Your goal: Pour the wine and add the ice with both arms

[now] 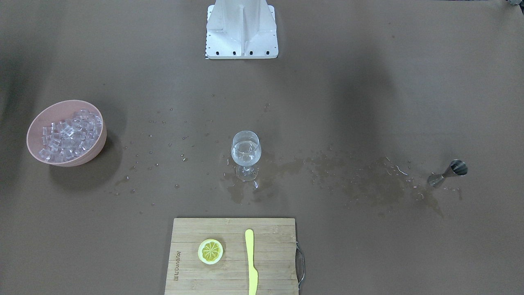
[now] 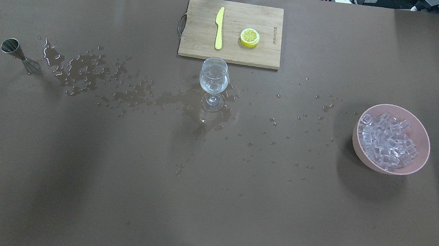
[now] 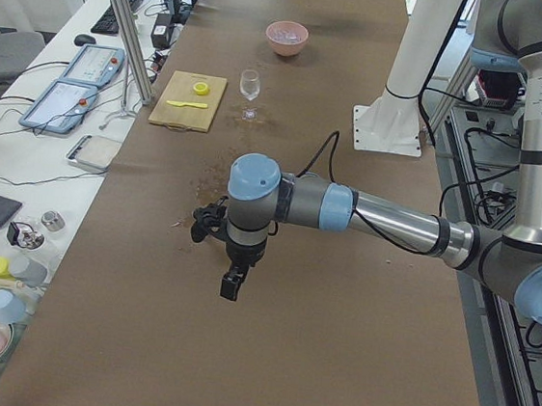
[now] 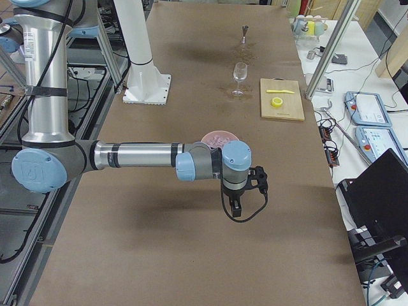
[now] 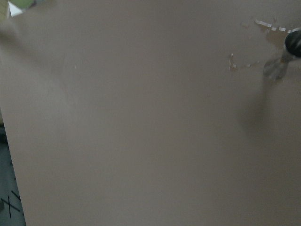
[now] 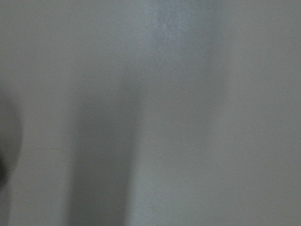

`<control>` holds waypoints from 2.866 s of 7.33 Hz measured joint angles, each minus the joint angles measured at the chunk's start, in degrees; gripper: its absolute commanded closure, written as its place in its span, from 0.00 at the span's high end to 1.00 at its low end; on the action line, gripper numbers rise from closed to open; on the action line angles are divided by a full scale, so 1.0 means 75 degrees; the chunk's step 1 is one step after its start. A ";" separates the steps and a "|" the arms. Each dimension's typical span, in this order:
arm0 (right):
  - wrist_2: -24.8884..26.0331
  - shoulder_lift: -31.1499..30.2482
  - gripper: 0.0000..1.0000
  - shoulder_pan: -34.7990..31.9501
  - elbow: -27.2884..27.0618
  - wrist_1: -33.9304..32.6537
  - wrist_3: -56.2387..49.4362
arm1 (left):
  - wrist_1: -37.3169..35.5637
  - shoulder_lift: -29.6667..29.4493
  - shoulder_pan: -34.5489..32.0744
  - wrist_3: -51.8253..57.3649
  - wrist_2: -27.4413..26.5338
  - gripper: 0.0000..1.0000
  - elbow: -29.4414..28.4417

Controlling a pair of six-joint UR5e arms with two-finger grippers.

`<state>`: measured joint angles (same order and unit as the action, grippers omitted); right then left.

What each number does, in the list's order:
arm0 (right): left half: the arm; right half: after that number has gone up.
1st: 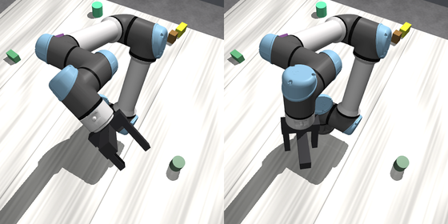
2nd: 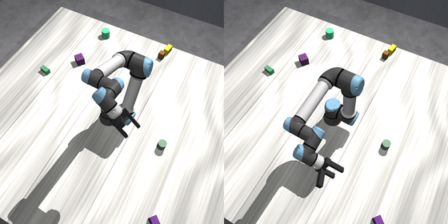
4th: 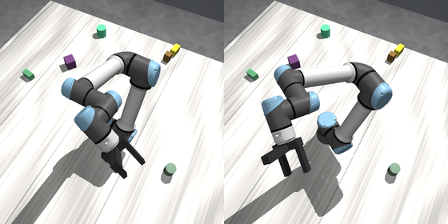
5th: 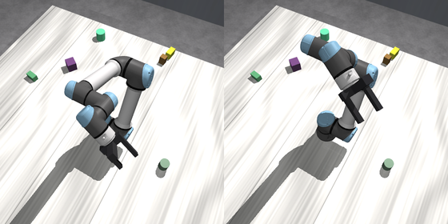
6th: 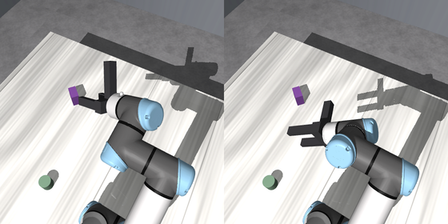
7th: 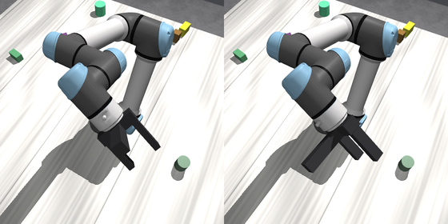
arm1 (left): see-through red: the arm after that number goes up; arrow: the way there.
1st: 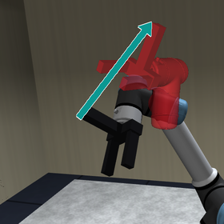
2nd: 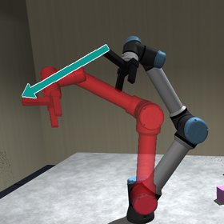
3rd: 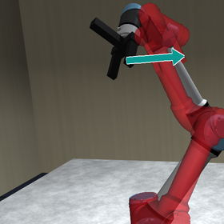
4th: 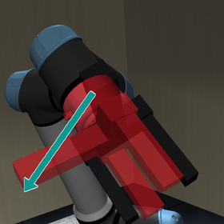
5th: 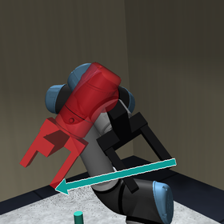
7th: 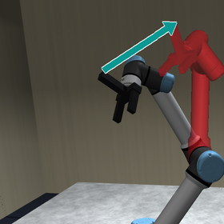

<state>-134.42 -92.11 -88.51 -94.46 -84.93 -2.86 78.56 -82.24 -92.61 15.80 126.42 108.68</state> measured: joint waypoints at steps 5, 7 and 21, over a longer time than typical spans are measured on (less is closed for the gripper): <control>0.0015 0.0000 1.00 -0.0002 0.0054 0.0001 -0.0015 | -0.0348 0.0304 -0.0038 -0.1022 0.1291 0.98 -0.0148; 0.0083 -0.0019 1.00 -0.0008 0.0070 -0.0002 -0.0003 | -0.0340 0.0321 -0.0031 -0.1073 0.1335 0.98 -0.0189; 0.0179 -0.0267 1.00 0.1592 -0.0880 0.3772 0.3865 | -0.0338 0.0242 -0.0016 -0.1087 0.1332 0.98 -0.0198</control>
<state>-133.08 -94.12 -76.57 -101.06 -56.64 26.13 76.03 -80.42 -92.72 7.65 136.41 107.19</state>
